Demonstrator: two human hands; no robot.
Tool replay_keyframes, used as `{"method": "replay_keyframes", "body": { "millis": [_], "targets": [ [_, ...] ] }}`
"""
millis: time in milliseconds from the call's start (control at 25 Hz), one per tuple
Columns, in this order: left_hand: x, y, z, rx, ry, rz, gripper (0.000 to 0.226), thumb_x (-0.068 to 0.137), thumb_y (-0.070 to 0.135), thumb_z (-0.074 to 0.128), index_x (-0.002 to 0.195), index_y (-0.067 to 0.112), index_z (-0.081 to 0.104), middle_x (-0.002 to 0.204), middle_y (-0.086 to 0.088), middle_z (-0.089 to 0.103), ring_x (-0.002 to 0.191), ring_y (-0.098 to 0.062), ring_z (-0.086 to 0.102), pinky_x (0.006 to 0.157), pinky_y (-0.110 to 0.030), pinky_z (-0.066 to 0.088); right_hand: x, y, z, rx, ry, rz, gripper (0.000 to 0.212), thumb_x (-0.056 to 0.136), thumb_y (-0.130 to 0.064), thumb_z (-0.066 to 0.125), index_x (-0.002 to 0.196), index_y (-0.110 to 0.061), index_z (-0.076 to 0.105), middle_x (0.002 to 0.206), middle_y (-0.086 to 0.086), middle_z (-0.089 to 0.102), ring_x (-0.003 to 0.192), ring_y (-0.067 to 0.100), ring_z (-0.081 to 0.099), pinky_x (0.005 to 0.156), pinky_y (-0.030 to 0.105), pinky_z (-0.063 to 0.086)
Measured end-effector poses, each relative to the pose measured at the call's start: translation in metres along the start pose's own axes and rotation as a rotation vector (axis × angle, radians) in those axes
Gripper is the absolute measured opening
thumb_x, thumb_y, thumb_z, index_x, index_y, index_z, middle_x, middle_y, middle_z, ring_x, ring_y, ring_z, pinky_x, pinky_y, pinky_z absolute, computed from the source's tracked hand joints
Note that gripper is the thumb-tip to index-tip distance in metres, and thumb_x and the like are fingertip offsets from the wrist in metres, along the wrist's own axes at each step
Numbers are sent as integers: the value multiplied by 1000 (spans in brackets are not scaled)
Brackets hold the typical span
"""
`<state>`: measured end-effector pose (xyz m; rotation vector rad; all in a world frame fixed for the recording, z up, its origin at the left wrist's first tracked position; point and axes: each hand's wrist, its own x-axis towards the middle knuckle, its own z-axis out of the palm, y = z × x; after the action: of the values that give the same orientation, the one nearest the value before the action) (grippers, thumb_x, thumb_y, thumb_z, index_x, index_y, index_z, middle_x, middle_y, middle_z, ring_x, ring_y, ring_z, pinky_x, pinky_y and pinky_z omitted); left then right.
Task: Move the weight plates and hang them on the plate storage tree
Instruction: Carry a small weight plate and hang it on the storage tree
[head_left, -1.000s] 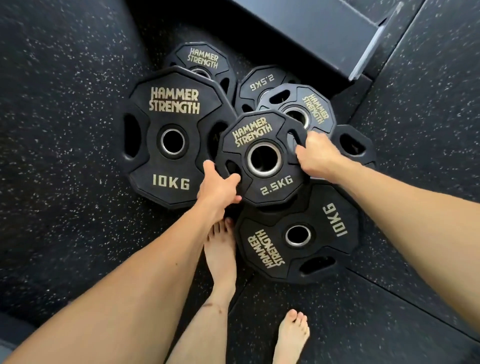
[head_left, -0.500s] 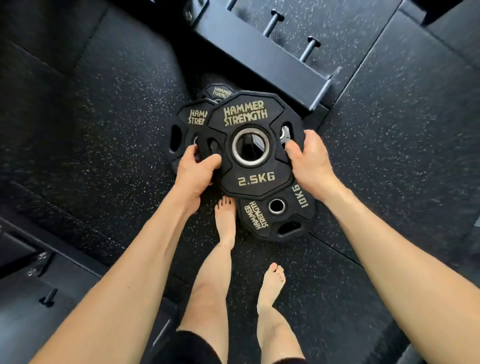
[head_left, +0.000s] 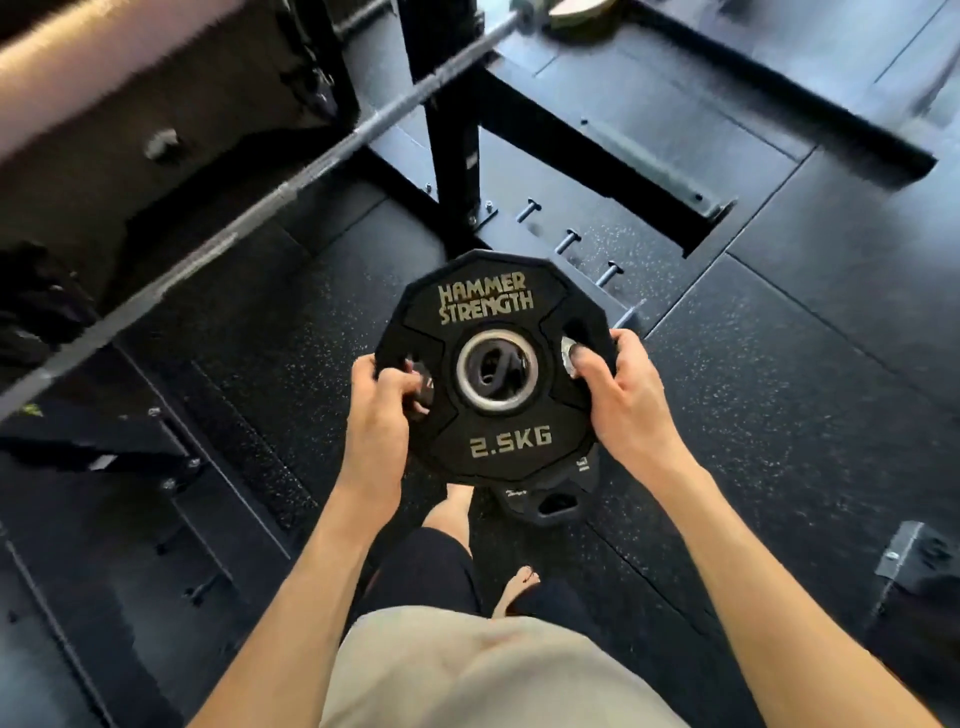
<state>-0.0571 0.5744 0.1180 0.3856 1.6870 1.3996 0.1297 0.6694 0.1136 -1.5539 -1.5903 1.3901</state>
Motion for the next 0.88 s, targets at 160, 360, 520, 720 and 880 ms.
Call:
{"method": "replay_keyframes", "body": {
  "millis": [160,360,520,720,880],
  "targets": [
    [-92,17,-39,-138,130,126,21,91,36,53,86,16,46,77,2,52,63,-6,49,61,-19,43,-75,-36,2,90,-89,-113,39,88,-65,49,88,-27,53,76,-6,60,72,6,61,68,34,54],
    [-206,35,-107,-152,389,255,22,104,32,43,88,19,49,78,4,55,65,-4,50,64,-16,45,-163,-80,34,97,-270,-213,41,82,-75,47,81,-36,57,81,-1,62,81,24,60,81,60,50],
    [-286,33,-169,-177,547,340,24,104,34,41,90,16,50,79,3,52,67,-7,46,67,-19,43,-235,-112,75,79,-417,-355,39,96,-55,45,83,-20,52,72,-9,55,68,8,51,70,39,46],
    [-403,8,-268,-210,753,432,29,104,39,39,93,14,49,77,4,51,64,-4,46,61,-14,44,-359,-132,145,120,-623,-440,33,97,-49,47,78,-22,50,62,-17,55,58,-3,49,61,27,42],
    [-492,-16,-347,-177,832,520,33,104,39,39,97,8,47,77,-1,48,65,-7,44,59,-13,42,-467,-132,193,178,-724,-488,33,98,-47,47,80,-20,49,72,-5,55,65,6,52,61,30,45]
  ]
}}
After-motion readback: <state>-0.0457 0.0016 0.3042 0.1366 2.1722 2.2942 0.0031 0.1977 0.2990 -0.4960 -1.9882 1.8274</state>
